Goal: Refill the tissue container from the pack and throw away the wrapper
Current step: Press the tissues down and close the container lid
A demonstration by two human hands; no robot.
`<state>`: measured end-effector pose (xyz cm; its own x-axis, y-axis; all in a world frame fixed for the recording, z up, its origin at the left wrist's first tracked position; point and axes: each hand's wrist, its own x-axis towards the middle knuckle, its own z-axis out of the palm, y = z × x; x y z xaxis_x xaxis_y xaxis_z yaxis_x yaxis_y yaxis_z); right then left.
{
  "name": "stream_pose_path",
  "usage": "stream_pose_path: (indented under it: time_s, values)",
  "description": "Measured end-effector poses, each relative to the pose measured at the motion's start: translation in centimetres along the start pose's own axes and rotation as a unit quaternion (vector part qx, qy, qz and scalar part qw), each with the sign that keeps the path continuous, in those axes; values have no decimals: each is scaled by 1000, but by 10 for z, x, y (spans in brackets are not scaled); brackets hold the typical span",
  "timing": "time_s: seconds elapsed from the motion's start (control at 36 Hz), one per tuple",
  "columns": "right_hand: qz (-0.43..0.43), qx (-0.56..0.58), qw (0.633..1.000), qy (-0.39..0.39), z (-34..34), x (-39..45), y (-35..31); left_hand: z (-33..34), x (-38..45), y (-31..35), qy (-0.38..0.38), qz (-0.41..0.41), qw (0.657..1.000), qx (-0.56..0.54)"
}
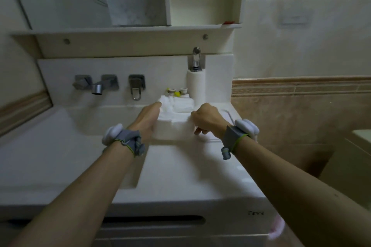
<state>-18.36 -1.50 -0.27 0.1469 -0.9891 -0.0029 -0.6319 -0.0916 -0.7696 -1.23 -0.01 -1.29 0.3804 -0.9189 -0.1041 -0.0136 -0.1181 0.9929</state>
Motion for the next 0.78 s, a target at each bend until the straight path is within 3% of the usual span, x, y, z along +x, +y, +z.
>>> stream_pose_path:
  time_s: [0.17,0.28,0.36,0.42,0.5,0.67,0.78]
  values:
    - [1,-22,1000,3,14,5,7,-6,2,-12,-17,-28,999,-6]
    - [9,-16,1000,3,2,11,13,-9,15,-17,-16,-33,996,75]
    - [-30,-185,981,44,-5,12,20,-6,11,-15,6,-6,991,136]
    - [-51,-308,950,-8,-4,7,20,-3,13,-15,25,10,982,186]
    - [-54,-357,928,-94,0,-2,17,-1,15,-14,45,20,968,245]
    - [-75,-432,898,-40,2,-7,15,1,14,-18,40,66,944,321]
    - [-135,-422,896,7,-11,-9,17,1,11,-18,34,83,938,334]
